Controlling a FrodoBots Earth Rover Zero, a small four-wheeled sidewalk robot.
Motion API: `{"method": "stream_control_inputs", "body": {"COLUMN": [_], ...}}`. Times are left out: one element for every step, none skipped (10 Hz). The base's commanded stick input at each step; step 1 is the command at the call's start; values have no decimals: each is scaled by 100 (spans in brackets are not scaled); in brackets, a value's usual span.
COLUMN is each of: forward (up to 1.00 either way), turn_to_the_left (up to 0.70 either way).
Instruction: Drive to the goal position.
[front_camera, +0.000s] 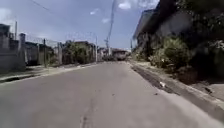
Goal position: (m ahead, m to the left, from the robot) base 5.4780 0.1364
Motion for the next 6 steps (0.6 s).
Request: {"method": "stream_control_inputs", "body": {"forward": [100, 100, 100, 100, 100, 100], "turn_to_the_left": [-10, 1, 2, 1, 0, 0]}}
